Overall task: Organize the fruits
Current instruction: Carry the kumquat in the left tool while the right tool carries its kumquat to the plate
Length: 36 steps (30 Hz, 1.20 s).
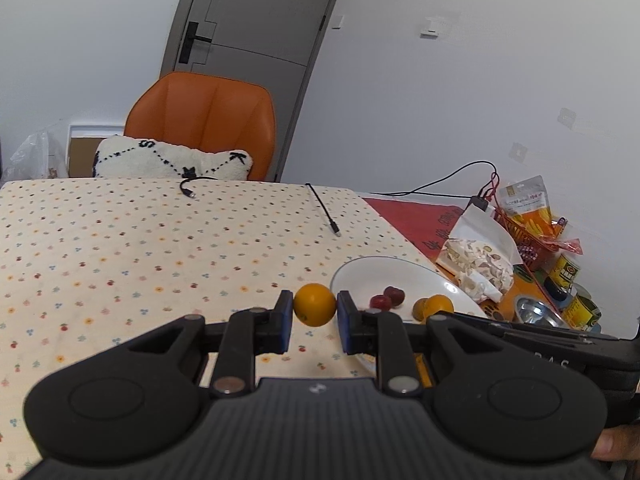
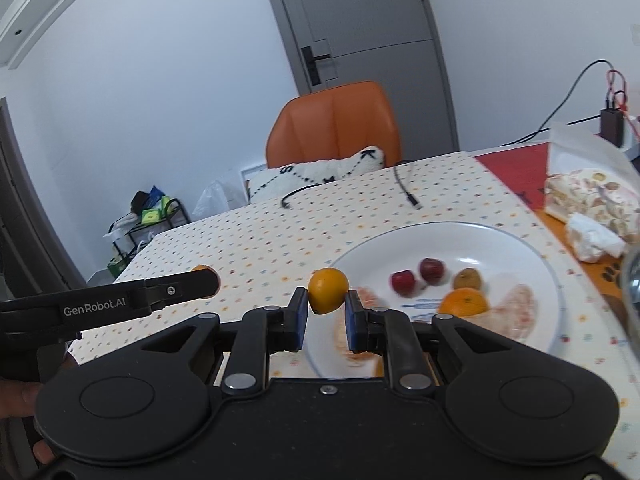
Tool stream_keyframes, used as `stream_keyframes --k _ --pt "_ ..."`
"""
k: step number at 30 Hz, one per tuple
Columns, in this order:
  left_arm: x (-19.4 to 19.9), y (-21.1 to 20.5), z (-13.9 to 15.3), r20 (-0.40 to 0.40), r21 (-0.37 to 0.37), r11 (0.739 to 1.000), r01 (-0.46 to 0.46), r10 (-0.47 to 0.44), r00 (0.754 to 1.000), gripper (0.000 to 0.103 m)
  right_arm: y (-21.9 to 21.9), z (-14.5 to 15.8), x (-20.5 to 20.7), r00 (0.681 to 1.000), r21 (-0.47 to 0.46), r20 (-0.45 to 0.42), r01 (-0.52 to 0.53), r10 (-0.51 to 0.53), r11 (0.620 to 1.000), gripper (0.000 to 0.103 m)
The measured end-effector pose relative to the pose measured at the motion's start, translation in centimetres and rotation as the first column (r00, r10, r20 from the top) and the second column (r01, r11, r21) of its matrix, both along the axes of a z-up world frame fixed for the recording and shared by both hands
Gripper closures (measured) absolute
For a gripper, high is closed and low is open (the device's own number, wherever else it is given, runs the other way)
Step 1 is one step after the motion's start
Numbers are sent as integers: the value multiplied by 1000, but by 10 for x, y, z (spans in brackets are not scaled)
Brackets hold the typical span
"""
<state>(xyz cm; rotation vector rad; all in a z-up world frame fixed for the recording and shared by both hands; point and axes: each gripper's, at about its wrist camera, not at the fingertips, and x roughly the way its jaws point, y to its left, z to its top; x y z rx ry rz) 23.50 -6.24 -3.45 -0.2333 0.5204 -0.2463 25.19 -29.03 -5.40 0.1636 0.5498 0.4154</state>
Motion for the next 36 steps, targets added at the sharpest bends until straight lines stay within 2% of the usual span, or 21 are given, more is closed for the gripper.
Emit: stream_keyframes --k 13,36 --pt "12 -31 0 -1 5 999 54 -54 999 81 -40 2 0 996 -2 9 85 -85 996 85" --pt "55 -87 -17 -43 21 989 149 -148 988 81 -73 -2 16 989 -2 -7 151 -151 989 85"
